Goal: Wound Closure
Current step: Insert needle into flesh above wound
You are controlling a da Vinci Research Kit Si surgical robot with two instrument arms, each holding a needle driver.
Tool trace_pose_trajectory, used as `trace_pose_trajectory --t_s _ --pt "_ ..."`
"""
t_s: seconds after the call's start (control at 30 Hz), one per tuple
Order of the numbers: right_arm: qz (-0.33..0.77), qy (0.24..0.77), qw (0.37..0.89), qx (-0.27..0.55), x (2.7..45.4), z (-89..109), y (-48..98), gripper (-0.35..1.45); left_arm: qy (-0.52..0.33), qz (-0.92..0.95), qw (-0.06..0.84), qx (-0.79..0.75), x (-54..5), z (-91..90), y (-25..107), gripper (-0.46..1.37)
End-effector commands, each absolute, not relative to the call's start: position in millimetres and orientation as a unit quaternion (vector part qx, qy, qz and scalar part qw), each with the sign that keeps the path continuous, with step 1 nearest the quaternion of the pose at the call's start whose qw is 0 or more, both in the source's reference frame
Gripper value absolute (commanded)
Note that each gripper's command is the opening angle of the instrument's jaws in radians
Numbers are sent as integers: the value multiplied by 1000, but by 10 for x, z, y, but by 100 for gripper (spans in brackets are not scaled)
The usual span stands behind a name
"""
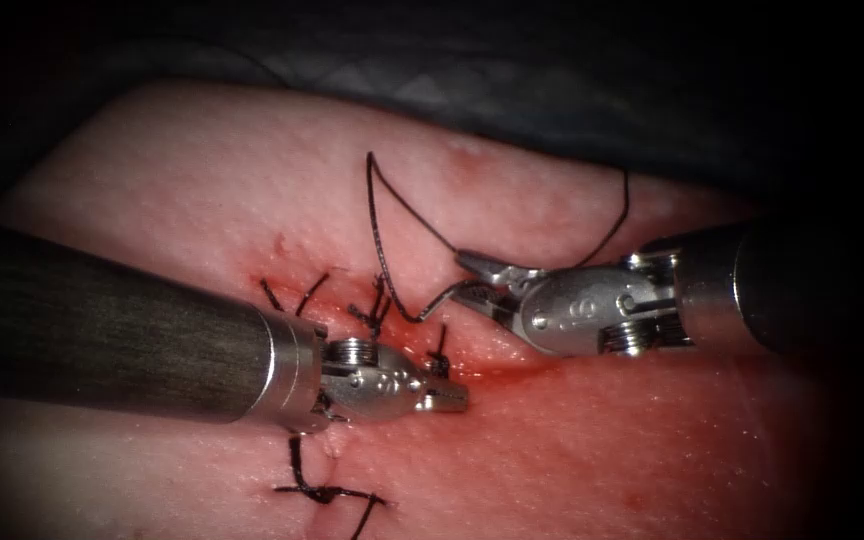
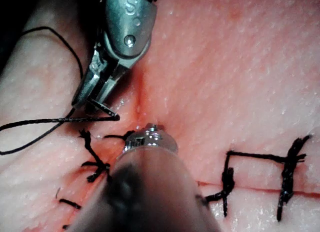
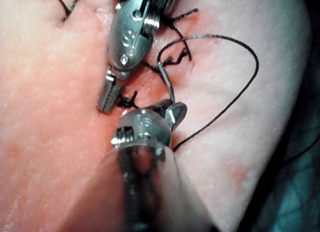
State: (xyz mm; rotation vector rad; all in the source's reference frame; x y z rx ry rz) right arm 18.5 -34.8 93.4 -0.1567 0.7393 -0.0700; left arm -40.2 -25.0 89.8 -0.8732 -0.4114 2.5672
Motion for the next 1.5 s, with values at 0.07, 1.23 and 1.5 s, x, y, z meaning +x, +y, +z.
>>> trace_pose_trajectory --t_s 0.07,1.23,1.5 --pt "-39 352 933 -71 184 939 -349 -35 -150 917 197 -313 -403 898 -250 -35" --pt "-18 393 914 -103 172 905 -311 -35 -235 919 200 -246 -413 978 -309 -35" --pt "-25 397 911 -113 171 899 -303 -35 -259 913 203 -240 -406 980 -319 -35"
